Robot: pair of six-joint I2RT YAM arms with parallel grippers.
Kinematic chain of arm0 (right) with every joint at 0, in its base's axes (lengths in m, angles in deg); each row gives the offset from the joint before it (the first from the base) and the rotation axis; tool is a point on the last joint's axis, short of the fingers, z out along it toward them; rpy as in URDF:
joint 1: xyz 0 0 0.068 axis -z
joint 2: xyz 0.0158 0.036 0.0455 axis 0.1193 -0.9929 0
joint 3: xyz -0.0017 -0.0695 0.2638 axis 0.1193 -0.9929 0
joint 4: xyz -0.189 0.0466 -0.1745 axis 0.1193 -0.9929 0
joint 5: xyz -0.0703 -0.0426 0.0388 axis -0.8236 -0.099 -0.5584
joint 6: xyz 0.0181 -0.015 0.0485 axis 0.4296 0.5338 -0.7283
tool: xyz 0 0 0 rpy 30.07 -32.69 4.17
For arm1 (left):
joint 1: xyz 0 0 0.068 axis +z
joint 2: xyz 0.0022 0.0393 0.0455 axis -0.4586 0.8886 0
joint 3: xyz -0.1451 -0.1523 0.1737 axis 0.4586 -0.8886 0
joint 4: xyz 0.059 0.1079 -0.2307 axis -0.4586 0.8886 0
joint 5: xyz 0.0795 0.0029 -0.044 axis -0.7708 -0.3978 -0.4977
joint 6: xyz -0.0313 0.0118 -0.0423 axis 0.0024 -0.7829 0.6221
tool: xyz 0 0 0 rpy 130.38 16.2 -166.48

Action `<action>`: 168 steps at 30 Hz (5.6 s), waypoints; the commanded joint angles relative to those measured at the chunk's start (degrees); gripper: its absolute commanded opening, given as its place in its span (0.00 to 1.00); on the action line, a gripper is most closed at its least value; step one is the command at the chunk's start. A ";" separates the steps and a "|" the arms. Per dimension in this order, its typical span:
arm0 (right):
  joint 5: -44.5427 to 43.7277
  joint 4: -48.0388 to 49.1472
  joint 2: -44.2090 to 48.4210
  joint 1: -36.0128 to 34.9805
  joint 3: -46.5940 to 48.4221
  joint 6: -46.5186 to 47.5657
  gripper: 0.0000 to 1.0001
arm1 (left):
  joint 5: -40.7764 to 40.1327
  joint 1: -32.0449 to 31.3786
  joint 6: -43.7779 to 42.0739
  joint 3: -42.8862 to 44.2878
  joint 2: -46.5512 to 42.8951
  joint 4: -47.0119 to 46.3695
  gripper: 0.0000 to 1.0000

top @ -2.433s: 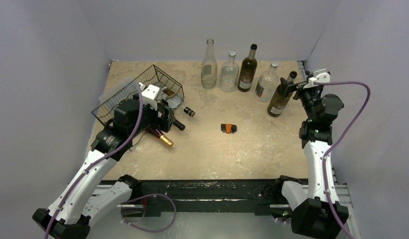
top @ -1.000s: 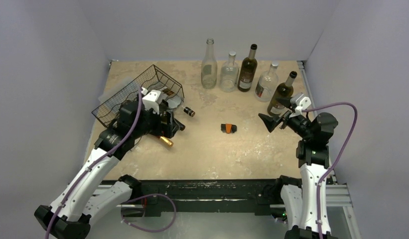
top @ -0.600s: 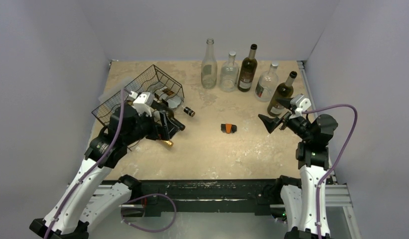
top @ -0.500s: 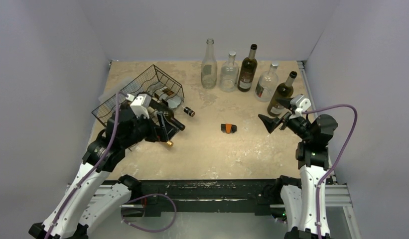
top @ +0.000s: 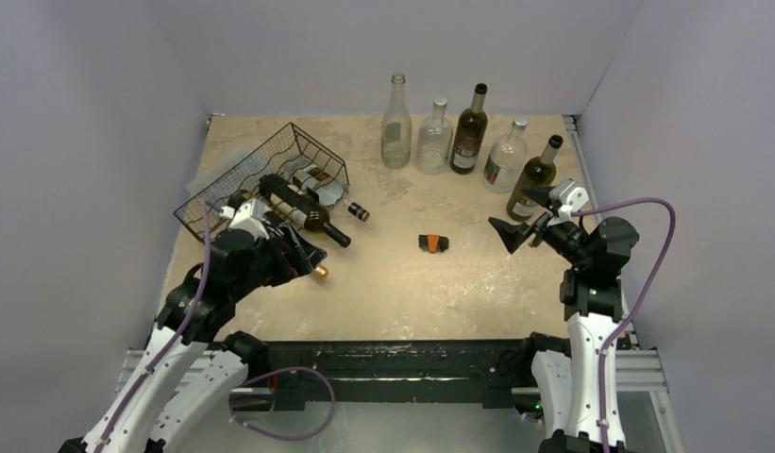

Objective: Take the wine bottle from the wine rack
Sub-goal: Pick up the wine bottle from the wine rack.

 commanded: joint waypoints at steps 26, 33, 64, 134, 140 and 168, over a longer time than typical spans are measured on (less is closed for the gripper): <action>1.06 2.64 0.27 0.32 -0.79 -0.63 0.99 | -39.02 -6.48 22.25 4.14 36.80 0.61 0.93; 1.15 2.66 0.19 0.28 -0.76 -0.63 0.99 | -40.24 -6.42 23.10 4.11 42.65 -1.35 0.93; 0.50 2.05 0.38 0.27 -0.44 -0.11 0.99 | -42.95 -4.57 26.58 4.23 55.13 -4.69 0.63; 14.33 -6.34 -5.22 -11.26 -0.27 13.92 0.99 | -30.53 -19.04 41.60 -1.74 18.75 8.85 0.00; 10.83 -11.06 -11.17 -19.47 1.76 18.43 0.99 | -30.53 -21.56 44.93 -1.66 19.26 9.27 0.00; -4.27 17.48 -44.81 -52.93 6.29 -33.66 0.99 | -31.15 -28.73 57.60 -0.56 26.86 6.99 0.00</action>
